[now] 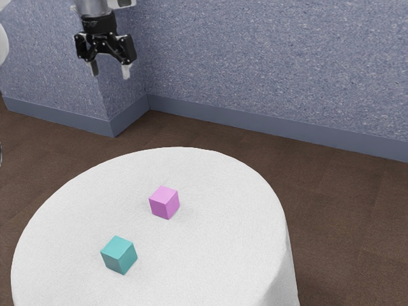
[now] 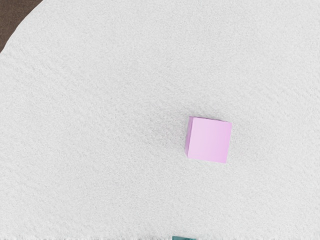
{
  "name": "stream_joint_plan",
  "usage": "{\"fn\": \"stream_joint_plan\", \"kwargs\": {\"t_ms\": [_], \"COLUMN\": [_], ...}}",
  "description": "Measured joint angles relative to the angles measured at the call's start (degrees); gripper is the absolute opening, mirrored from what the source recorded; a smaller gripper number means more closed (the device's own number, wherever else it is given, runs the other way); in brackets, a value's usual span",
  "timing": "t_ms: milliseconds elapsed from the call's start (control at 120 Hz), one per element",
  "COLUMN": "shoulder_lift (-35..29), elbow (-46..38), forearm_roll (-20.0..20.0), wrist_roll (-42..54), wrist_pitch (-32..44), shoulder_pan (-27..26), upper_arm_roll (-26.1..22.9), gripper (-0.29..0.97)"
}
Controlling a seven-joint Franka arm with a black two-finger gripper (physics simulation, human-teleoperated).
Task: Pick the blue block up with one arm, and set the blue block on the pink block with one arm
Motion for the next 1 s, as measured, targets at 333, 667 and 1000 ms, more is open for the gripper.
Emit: {"fn": "stream_joint_plan", "kwargs": {"t_ms": [333, 667, 1000], "shoulder_lift": [-7.9, -10.9, -17.7], "elbow": [0.8, -6.1, -33.9], "forearm_roll": [-3.2, 5.1, 5.0], "wrist_roll": [0.2, 0.0, 0.8], "wrist_pitch": [-0.9, 0.0, 11.7], "shoulder_pan": [-0.9, -7.4, -5.0], "upper_arm_roll": [0.7, -1.6, -1.6], "gripper": [0.68, 0.68, 0.68]}}
